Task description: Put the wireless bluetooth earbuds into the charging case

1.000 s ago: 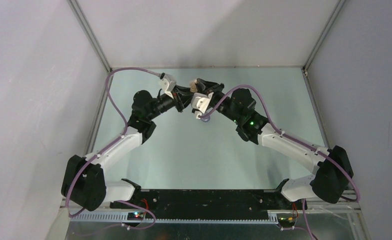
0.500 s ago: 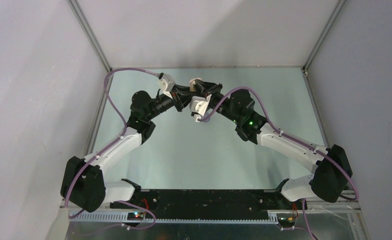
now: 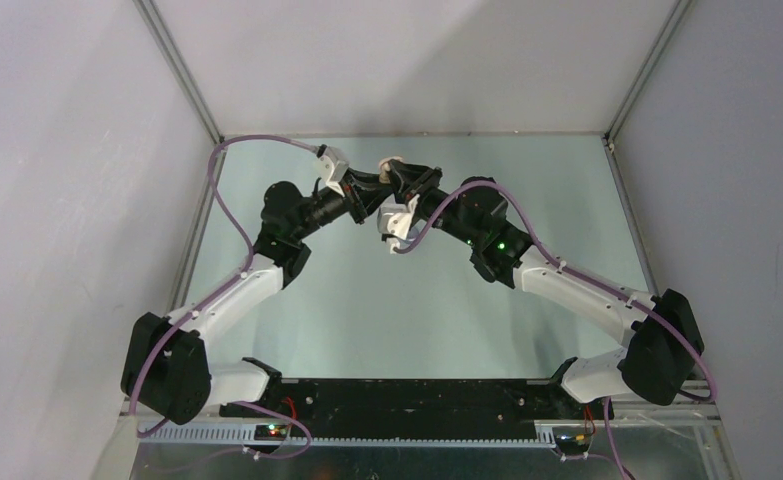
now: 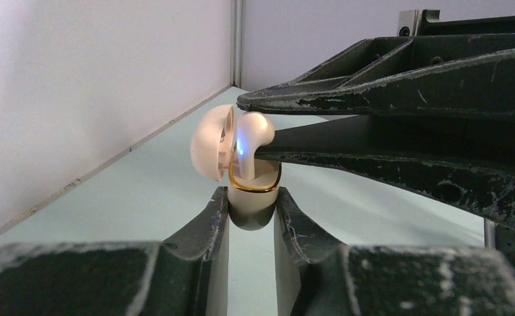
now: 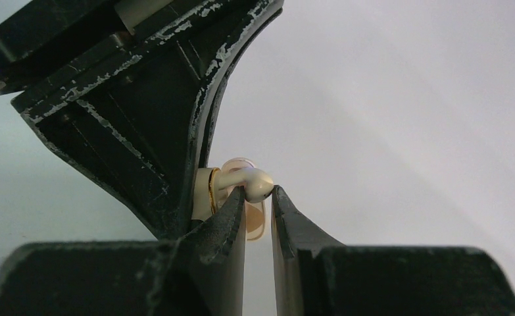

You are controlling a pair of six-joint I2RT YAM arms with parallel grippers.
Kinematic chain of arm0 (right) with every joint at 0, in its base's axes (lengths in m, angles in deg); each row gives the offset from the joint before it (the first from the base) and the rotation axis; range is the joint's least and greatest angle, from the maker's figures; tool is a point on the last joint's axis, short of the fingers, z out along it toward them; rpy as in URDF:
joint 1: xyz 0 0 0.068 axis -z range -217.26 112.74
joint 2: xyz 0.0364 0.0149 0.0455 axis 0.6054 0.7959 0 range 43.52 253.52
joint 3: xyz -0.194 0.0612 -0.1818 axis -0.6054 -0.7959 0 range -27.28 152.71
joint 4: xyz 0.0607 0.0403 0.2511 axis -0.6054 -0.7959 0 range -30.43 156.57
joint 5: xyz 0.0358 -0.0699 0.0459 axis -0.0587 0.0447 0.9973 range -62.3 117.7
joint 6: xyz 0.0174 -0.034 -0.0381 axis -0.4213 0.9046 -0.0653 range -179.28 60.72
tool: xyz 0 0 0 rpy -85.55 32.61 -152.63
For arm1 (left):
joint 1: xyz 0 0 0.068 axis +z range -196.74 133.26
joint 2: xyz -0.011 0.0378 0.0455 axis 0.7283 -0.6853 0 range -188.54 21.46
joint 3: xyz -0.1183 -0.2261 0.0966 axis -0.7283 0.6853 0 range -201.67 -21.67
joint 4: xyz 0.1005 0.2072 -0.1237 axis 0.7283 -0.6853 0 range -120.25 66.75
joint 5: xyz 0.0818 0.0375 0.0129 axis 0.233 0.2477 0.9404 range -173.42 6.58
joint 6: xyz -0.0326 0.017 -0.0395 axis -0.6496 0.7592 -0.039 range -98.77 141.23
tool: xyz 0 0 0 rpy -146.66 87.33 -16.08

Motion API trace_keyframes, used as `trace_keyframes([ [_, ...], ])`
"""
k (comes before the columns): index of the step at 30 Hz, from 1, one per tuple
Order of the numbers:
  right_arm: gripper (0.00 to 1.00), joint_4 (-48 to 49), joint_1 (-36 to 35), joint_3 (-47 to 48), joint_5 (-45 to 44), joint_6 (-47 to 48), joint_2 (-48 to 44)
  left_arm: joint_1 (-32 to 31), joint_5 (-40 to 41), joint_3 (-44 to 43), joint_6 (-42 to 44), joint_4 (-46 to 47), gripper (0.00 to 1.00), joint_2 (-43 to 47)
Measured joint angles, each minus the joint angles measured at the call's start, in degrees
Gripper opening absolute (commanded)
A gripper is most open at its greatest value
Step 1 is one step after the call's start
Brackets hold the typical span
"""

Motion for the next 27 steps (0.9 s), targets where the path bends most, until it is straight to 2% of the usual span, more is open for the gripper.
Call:
trace_keyframes([
  [17, 0.17, -0.9, 0.1, 0.0, 0.9, 7.0, 0.0, 0.0, 0.4, 0.0, 0.0, -0.1, 0.00, 0.0],
  [27, 0.10, -2.0, 0.6, 0.0, 2.3, 10.0, -0.1, 0.0, 0.4, 0.0, 0.5, -0.8, 0.00, 0.0],
])
